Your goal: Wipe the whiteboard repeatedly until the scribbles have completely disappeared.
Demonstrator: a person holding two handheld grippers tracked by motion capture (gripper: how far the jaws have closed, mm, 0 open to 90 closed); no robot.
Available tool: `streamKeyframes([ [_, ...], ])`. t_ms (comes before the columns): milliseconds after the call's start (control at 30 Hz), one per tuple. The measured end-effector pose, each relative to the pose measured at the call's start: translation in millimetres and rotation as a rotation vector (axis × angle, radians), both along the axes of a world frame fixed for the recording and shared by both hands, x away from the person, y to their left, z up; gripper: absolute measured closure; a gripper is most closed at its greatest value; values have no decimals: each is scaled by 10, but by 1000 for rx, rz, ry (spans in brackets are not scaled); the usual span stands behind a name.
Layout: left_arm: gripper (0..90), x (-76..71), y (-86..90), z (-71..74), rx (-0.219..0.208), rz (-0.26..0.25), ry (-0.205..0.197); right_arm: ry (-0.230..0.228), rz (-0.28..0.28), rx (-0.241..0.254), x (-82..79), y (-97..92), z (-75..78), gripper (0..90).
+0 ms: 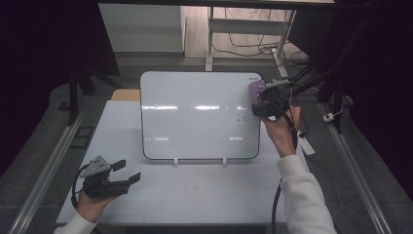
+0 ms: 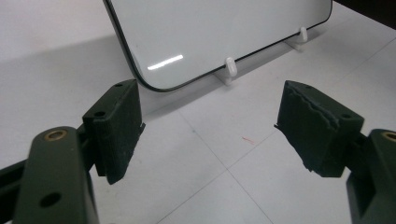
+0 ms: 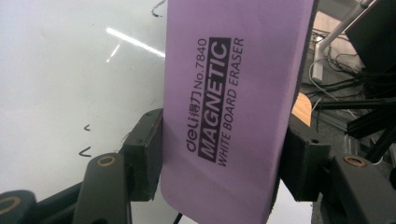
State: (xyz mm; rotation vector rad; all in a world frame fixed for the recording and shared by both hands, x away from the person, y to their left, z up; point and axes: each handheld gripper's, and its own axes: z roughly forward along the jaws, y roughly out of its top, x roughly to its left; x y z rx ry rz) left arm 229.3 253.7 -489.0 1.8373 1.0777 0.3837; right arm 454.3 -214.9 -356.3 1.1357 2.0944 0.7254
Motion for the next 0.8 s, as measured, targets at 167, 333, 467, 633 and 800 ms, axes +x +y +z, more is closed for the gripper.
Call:
streamKeyframes([
  [167,231,18,6,-20,1,4,8,18,74,-98,-83,233,-101,397],
  [333,232,-4,-1,-10,6,0,2,-11,22,-34,8,189,21,397],
  [467,231,0,19,-11,2,2,2,18,14,-37,12,130,-14,397],
  [633,232,9,5,-16,4,0,6,43,63,-126,-117,193,-156,398],
  [800,232,5,-26,-9,9,-8,4,21,26,-73,-10,161,-12,398],
])
